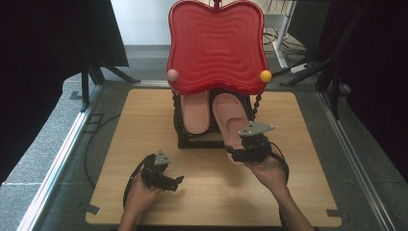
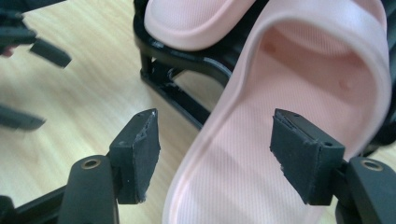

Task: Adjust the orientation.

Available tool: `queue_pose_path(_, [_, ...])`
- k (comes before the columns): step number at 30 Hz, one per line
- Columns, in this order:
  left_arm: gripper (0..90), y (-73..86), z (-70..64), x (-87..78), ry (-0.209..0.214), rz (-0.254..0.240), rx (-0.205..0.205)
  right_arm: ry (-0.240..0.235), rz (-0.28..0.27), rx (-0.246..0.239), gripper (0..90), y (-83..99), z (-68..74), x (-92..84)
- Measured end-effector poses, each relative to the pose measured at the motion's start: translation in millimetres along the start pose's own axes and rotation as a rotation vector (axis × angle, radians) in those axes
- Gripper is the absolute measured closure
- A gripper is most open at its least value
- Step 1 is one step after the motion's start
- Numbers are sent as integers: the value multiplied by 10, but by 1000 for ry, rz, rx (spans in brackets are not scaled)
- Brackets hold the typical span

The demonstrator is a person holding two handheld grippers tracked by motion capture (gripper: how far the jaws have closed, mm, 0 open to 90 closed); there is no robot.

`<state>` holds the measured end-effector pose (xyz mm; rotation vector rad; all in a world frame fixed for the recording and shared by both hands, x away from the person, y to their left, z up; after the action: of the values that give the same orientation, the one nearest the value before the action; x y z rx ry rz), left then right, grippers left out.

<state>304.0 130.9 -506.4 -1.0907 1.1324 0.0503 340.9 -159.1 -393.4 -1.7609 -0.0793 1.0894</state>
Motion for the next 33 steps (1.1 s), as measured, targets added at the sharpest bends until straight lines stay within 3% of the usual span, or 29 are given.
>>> queue_pose_path(3, [14,-1,-5,7,3,-1,-3,-42,9,-19,347,105,-10,-93])
queue_pose_path(11, [14,-5,-15,20,3,-1,-2,-19,10,-48,716,414,-46,-361])
queue_pose_path(17, [14,-9,-25,30,4,2,1,-63,40,-50,886,627,25,-475])
queue_pose_path(24, [14,-13,-32,37,6,4,4,-90,97,-44,894,866,47,-333])
queue_pose_path(33, [13,-6,-30,46,10,12,4,-93,85,-51,893,824,-22,-110])
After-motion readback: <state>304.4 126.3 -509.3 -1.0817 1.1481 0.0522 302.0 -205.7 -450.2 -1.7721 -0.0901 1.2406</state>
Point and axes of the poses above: each handheld gripper's, and its own axes: x roughly forward along the jaws, y roughly out of its underside, z roughly to its left, the point moved 3 cm from there along x, roughly forward along the jaws, and after that the axes turned 3 degrees about x, right-handed, at the moved point
